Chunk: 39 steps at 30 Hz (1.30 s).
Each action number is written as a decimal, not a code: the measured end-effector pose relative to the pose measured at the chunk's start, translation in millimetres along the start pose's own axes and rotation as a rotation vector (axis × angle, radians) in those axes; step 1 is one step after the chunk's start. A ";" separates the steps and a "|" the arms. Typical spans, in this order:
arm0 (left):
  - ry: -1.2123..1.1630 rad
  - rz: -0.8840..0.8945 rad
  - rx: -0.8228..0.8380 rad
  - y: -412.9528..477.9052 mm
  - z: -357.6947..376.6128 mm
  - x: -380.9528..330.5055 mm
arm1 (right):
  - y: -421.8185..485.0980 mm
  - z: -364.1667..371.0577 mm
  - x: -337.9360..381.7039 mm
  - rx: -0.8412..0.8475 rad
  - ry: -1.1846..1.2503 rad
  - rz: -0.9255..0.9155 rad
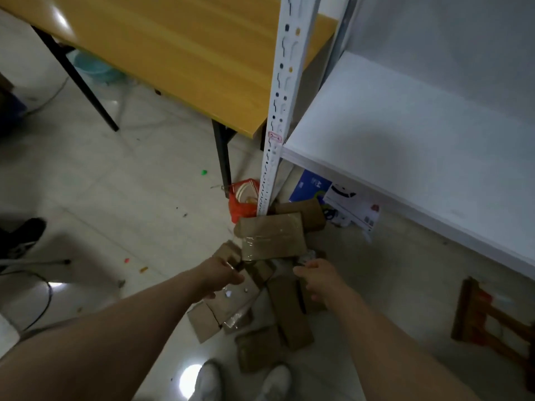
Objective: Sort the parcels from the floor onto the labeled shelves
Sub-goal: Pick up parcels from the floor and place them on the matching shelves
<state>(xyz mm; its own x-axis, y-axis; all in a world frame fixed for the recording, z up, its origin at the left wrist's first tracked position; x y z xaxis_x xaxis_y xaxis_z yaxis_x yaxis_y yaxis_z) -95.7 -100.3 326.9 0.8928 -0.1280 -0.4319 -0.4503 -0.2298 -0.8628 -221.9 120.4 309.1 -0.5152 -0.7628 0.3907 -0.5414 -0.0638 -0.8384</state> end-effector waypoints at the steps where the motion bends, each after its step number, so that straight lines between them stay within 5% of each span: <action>1: -0.028 0.001 0.001 20.4 4.3 2.8 | 22.8 5.4 -2.2 -0.002 -0.012 -0.017; 14: -0.303 0.035 -0.133 341.9 46.7 30.4 | 348.7 45.2 -28.2 -0.128 -0.035 -0.129; 21: -0.775 0.011 -0.086 404.9 85.9 39.4 | 424.1 60.3 -36.8 -0.122 0.167 -0.200; 26: -0.993 -0.057 0.023 371.8 90.5 40.0 | 383.9 34.2 -41.6 -0.123 0.317 -0.178; 30: -1.099 -0.150 -0.060 311.5 74.4 44.5 | 305.1 11.7 -51.6 0.033 0.591 -0.072; 39: -0.867 -0.236 0.007 91.3 13.5 1.8 | 61.4 -39.3 -34.5 0.071 0.592 0.194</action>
<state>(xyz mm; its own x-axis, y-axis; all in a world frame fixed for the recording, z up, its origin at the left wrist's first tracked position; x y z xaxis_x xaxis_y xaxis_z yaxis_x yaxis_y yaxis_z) -135.1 -108.5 243.9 0.6582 0.6961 -0.2869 -0.2563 -0.1511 -0.9547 -263.5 168.1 259.1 -0.8914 -0.2801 0.3562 -0.3661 -0.0182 -0.9304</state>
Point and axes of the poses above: each hand's wrist, its own y-axis towards the middle knuckle, its own z-axis out of the palm, x = y × z, the point moved 2 cm from there along y, towards the middle knuckle, and after that the axes turned 3 degrees about z, right-handed, at the moved point
